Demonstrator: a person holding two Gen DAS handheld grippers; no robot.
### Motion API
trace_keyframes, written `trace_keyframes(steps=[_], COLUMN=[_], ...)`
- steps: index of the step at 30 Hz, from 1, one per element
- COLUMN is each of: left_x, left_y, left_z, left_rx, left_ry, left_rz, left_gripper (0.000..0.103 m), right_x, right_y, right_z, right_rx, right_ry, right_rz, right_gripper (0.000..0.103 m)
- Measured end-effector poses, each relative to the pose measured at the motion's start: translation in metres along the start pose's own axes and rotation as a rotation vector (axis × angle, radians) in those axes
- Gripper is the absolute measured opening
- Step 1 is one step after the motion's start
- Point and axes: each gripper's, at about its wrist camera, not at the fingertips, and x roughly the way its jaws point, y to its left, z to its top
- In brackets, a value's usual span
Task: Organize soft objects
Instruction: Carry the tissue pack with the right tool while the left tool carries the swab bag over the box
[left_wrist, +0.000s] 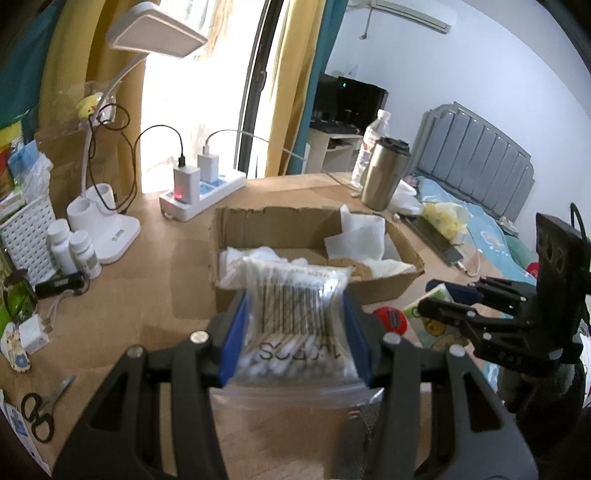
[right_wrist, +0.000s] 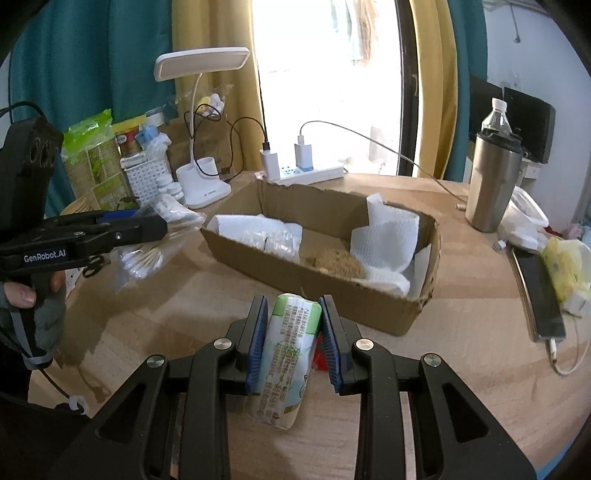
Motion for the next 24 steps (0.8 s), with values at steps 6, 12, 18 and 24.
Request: trace_keyframes(steps=[6,12,18,24], left_x=[0.005,0.016,0.026,0.038], left_y=[0.000,-0.001,-0.001,0.001], left_z=[0.006,0.021,0.030,0.036], left_rx=[0.005,0.013,0.017,0.016], left_ry=[0.000,-0.001,0.002,0.005], left_rz=[-0.004,-0.011,-0.014,-0.005], left_gripper=[0.050,0.050,0.050,0.050], right_x=[0.005,0.009,0.015,0.026], right_y=[-0.006,-0.013,-0.019,-0.027], right_z=[0.013,0.026,0.038,0.051], right_rx=[-0.002,-0.005,-0.007,-0.012], right_ry=[-0.012,-0.031,-0.052,-0.062], right_rz=[0.006,0.014,0.032,0.048], right_gripper=[0.031,0.031,0.031,0.031])
